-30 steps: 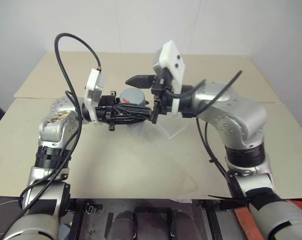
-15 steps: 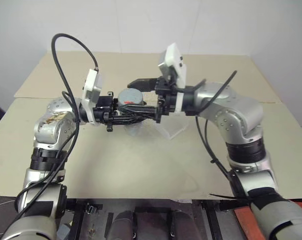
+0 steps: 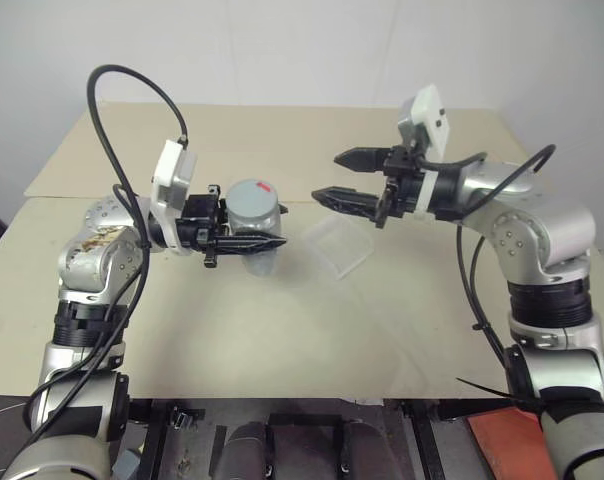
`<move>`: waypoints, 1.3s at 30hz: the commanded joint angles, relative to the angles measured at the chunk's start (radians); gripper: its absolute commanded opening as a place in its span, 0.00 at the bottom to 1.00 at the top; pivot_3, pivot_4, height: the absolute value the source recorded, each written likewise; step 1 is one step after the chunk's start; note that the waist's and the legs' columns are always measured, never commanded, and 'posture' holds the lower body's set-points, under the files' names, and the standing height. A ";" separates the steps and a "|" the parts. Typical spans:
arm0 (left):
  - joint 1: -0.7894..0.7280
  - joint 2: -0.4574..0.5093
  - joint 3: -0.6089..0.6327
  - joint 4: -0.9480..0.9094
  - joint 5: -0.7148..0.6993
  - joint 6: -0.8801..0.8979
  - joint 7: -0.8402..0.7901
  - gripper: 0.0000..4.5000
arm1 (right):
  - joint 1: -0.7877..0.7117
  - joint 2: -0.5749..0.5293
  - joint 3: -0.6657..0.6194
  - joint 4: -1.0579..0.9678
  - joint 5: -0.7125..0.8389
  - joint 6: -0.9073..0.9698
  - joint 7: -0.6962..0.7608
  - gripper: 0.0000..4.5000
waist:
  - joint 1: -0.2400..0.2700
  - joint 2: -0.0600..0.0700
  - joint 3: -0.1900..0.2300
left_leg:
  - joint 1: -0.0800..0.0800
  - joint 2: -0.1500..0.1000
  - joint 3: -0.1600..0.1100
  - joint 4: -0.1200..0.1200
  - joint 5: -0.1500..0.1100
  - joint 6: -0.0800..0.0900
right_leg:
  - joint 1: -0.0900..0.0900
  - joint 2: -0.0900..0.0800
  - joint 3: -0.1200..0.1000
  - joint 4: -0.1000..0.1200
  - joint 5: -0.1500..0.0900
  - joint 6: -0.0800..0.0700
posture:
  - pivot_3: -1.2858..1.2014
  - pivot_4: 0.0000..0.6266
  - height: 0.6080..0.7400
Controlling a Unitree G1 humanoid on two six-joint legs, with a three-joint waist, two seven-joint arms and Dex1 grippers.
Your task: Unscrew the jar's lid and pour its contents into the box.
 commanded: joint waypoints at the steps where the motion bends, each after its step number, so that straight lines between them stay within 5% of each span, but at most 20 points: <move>1: -0.037 -0.012 0.003 0.036 0.015 -0.033 0.011 0.44 | -0.009 -0.010 -0.037 -0.093 0.043 0.007 0.015 0.99 | 0.001 0.000 0.000 | 0.000 0.000 0.000 0.000 0.000 0.000 | 0.000 0.000 0.000 0.000 0.000 0.000 | 0.52 0.24 1.00; 24: -0.085 -0.051 -0.013 0.102 0.044 -0.063 0.004 0.44 | -0.113 0.260 0.123 -0.158 -0.037 0.053 -0.222 0.99 | 0.000 0.000 0.000 | 0.000 0.000 0.000 0.000 0.000 0.000 | 0.000 0.000 -0.001 0.001 0.000 0.000 | 0.52 0.24 1.00; 39: -0.071 -0.028 -0.004 0.081 0.026 -0.047 0.001 0.44 | -0.066 0.120 0.044 -0.121 -0.039 0.063 -0.192 0.99 | 0.000 0.000 0.000 | 0.000 0.000 0.000 0.000 0.000 0.000 | 0.000 0.000 -0.001 0.001 0.000 0.000 | 0.52 0.24 1.00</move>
